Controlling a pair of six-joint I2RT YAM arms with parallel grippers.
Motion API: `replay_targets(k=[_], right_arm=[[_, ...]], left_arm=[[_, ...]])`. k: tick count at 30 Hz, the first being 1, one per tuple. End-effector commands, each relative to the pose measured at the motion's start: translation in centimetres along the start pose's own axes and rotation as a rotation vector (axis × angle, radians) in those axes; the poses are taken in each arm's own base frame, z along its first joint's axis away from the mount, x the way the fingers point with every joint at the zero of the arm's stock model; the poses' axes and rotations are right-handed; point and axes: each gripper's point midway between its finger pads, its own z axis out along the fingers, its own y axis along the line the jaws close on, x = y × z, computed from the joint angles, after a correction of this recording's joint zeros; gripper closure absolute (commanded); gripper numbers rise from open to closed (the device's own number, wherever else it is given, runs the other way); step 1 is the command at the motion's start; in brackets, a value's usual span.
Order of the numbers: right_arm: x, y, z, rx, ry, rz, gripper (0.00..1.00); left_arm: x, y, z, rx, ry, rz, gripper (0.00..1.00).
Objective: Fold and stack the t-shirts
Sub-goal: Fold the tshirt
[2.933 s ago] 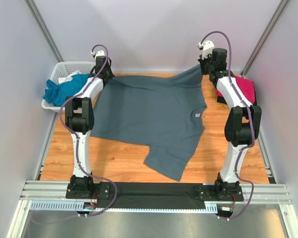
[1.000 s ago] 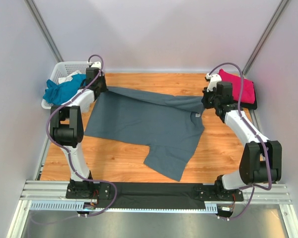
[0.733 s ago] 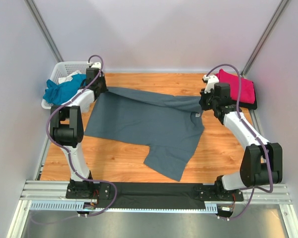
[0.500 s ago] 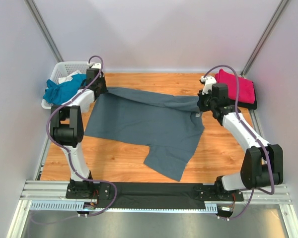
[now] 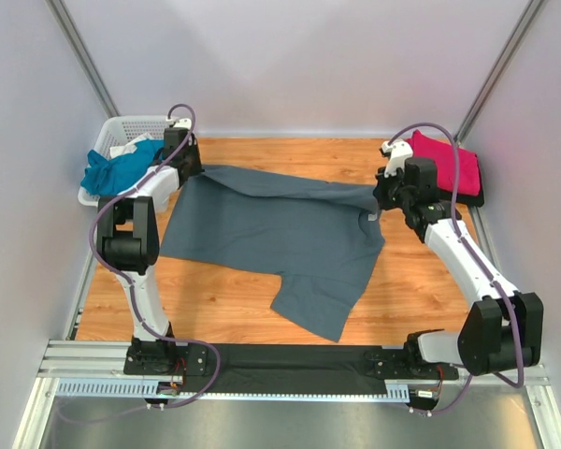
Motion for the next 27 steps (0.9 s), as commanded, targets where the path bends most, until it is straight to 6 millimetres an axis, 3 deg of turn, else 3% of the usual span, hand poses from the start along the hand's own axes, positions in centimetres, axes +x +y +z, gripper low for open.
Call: replay_targets(k=[1, 6, 27], right_arm=[[-1.8, 0.9, -0.8, -0.022, -0.041, -0.018, 1.0], [0.4, 1.4, -0.2, -0.018, 0.035, -0.024, 1.0], [6.2, 4.3, 1.2, -0.082, 0.235, -0.035, 1.0]], left_arm=[[-2.9, 0.3, -0.1, -0.011, -0.061, -0.002, 1.0], [-2.7, 0.6, 0.1, -0.028, -0.053, -0.002, 1.0], [-2.1, 1.2, 0.7, -0.061, -0.021, 0.007, 1.0]])
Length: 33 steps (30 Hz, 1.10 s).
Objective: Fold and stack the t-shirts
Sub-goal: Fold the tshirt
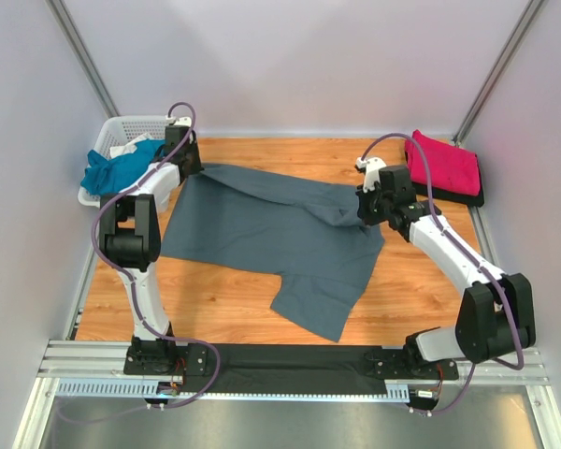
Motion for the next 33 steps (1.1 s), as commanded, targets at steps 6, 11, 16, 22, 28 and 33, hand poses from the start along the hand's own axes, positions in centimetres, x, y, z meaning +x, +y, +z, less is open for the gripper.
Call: replay_targets(k=[6, 11, 16, 22, 28, 33], right_arm=[[2.3, 1.5, 0.8, -0.046, 0.086, 0.012, 1.0], [3.2, 2.1, 1.4, -0.055, 0.124, 0.003, 0.99], [3.8, 2.7, 1.9, -0.068, 0.152, -0.004, 0.99], [4.4, 3.2, 2.1, -0.079, 0.175, 0.006, 0.99], [6.0, 4.3, 2.0, -0.093, 0.22, 0.005, 1.0], [7.6, 4.9, 2.1, -0.079, 0.286, -0.007, 1.0]], left_arm=[[-1.7, 1.3, 0.1, -0.061, -0.029, 0.0, 1.0], [-1.6, 1.3, 0.0, -0.057, -0.024, 0.013, 1.0], [-1.3, 1.5, -0.1, -0.063, -0.019, 0.041, 1.0], [-1.0, 1.4, 0.0, -0.049, -0.008, 0.078, 1.0], [-0.8, 1.7, 0.2, -0.056, 0.001, 0.112, 1.0], [-0.2, 1.7, 0.0, -0.056, 0.007, 0.105, 1.0]])
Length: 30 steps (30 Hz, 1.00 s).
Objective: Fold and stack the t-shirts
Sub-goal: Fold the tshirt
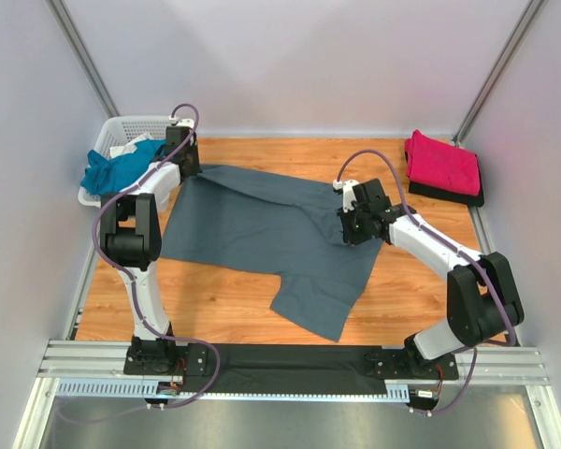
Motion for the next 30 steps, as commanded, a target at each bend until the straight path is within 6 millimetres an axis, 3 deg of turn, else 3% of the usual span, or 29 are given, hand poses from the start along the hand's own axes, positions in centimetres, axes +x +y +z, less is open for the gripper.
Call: replay_targets(k=[1, 4, 7, 8, 10, 11, 13, 14, 17, 19, 24, 27, 30], right_arm=[[1.4, 0.5, 0.3, 0.009, 0.058, 0.017, 1.0], [1.7, 0.9, 0.0, -0.005, 0.074, 0.027, 0.99], [1.6, 1.2, -0.8, -0.019, 0.063, 0.034, 0.82], [1.2, 1.4, -1.3, -0.025, 0.047, 0.03, 0.66], [0.9, 1.5, -1.9, -0.03, 0.027, 0.028, 0.49], [0.4, 1.3, -2.5, -0.014, 0.004, 0.025, 0.37], [-0.2, 0.9, -3.3, 0.021, -0.029, 0.049, 0.28], [-0.6, 0.2, -3.5, 0.063, -0.049, 0.054, 0.25], [-2.5, -0.5, -4.6, 0.106, -0.127, 0.086, 0.2], [-3.6, -1.9, -5.1, 0.183, -0.176, 0.142, 0.14], [-7.2, -3.4, -5.0, 0.251, -0.27, 0.328, 0.13], [-8.3, -4.6, -3.5, 0.319, -0.278, 0.47, 0.12], [-8.5, -4.9, -0.1, 0.319, -0.254, 0.574, 0.13]], left_arm=[[-0.7, 0.7, -0.2, -0.019, -0.021, 0.012, 1.0], [-0.4, 1.4, -0.4, -0.062, -0.008, -0.01, 1.0], [-0.3, 1.6, -0.9, -0.076, -0.01, -0.03, 0.9], [0.0, 1.6, -1.0, -0.08, -0.008, -0.047, 0.8], [-0.5, 1.6, -1.8, -0.077, -0.024, -0.072, 0.65], [-0.3, 1.2, -2.0, -0.061, -0.018, -0.093, 0.48], [-1.2, 0.3, -3.1, -0.016, -0.04, -0.109, 0.38], [-1.5, -0.2, -3.5, 0.0, -0.05, -0.114, 0.31], [-3.2, -1.9, -5.3, 0.051, -0.092, -0.117, 0.25], [-4.5, -3.2, -6.6, 0.1, -0.121, -0.115, 0.24], [-6.4, -7.4, -8.9, 0.216, -0.155, -0.094, 0.23], [-5.9, -9.8, -9.5, 0.266, -0.14, -0.091, 0.23], [-4.6, -12.3, -9.8, 0.311, -0.108, -0.097, 0.23]])
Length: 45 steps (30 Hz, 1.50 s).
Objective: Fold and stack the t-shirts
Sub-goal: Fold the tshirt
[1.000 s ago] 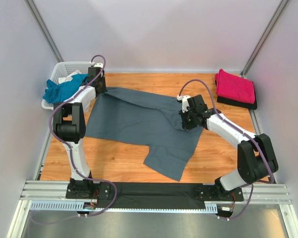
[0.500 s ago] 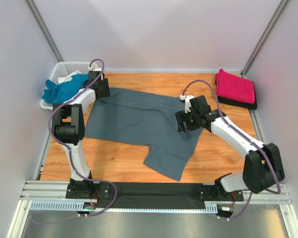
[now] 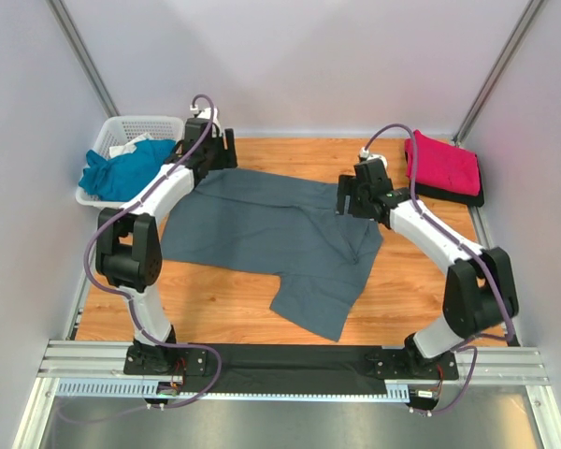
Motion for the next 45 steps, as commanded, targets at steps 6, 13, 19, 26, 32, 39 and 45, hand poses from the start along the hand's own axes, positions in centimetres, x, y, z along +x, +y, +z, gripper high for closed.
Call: replay_targets(k=[6, 13, 19, 26, 32, 39, 45], right_arm=[[-1.2, -1.1, 6.8, 0.169, 0.016, 0.307, 0.24], [1.7, -2.6, 10.2, 0.234, 0.098, 0.341, 0.33], [3.6, -5.3, 11.7, 0.278, 0.169, 0.371, 0.35], [1.9, -8.4, 13.0, 0.307, 0.163, 0.352, 0.36], [-2.2, -8.8, 15.2, 0.303, 0.113, 0.259, 0.38], [-4.8, -8.4, 16.2, 0.28, 0.113, 0.221, 0.38], [-6.0, -6.8, 12.1, 0.18, 0.081, 0.215, 0.37]], left_arm=[[2.7, -6.0, -0.9, 0.102, 0.074, -0.038, 0.27], [8.1, -5.3, -1.2, 0.019, 0.226, -0.119, 0.33], [17.1, -3.8, -3.6, -0.109, 0.425, -0.206, 0.36], [22.3, -5.0, -6.0, -0.125, 0.536, -0.18, 0.39], [24.6, -7.1, -7.2, -0.097, 0.614, -0.146, 0.43], [25.9, -9.2, -8.8, -0.066, 0.637, -0.066, 0.43], [20.5, -9.1, -7.9, -0.105, 0.528, -0.014, 0.43]])
